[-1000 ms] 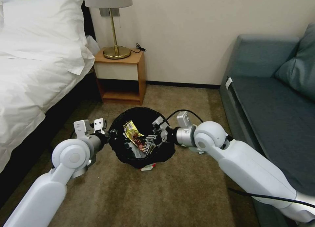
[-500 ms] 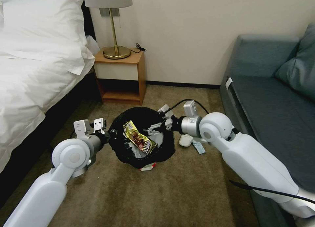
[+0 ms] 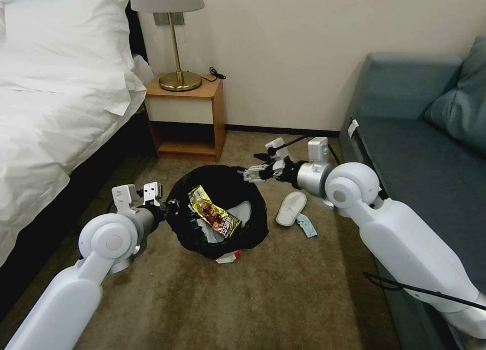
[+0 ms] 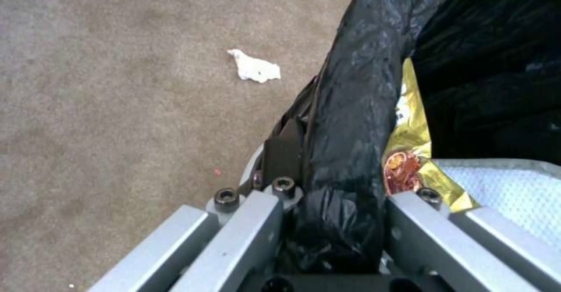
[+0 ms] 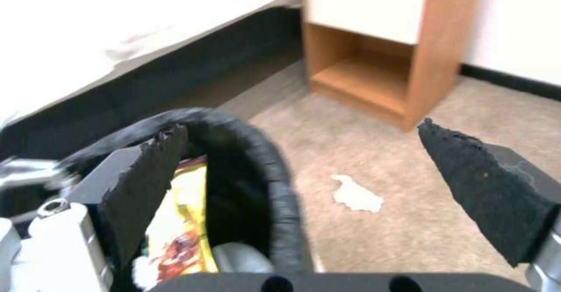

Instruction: Pick up the trash bin, then pick up the garbage on the floor and place it into the trash bin.

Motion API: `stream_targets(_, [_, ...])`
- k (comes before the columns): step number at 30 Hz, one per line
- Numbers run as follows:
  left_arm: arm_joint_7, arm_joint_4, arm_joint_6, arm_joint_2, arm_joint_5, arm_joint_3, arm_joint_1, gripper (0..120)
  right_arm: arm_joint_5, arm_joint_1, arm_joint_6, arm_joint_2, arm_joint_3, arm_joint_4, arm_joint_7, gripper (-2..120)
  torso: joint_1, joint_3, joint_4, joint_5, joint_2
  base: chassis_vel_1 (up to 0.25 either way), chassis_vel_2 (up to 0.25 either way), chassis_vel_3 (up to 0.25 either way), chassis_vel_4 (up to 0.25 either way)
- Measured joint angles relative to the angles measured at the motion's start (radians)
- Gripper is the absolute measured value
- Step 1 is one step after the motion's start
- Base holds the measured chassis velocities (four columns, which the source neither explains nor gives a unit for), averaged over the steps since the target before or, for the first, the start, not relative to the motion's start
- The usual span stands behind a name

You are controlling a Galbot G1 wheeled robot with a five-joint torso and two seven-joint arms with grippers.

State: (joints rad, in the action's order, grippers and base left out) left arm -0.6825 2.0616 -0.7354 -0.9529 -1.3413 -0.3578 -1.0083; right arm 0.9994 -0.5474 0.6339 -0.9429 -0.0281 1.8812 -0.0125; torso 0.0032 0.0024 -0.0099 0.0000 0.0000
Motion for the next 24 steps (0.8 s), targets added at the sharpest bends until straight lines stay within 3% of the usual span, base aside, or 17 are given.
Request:
stream_targets(14, [-0.003,0.007,0.0,0.004,-0.008,-0.018,-0.004,3,-0.05,-0.113,-0.17,0.023,0.039,0.024,-0.187,100,0.0,0.0,0.0,0.0,0.0,0.0,0.0,0.0,0.0])
stream_targets(16, [-0.007,0.011,0.0,0.008,-0.012,-0.025,-0.008,3,-0.1,-0.16,-0.227,0.024,0.058,0.022,-0.216,100,0.0,0.0,0.0,0.0,0.0,0.0,0.0,0.0,0.0])
stream_targets(24, [-0.01,0.031,0.0,0.031,-0.025,-0.047,-0.025,3,-0.251,-0.334,-0.3,0.026,0.16,0.024,-0.213,100,0.0,0.0,-0.0002,0.0002,0.0,0.0,0.0,0.0,0.0])
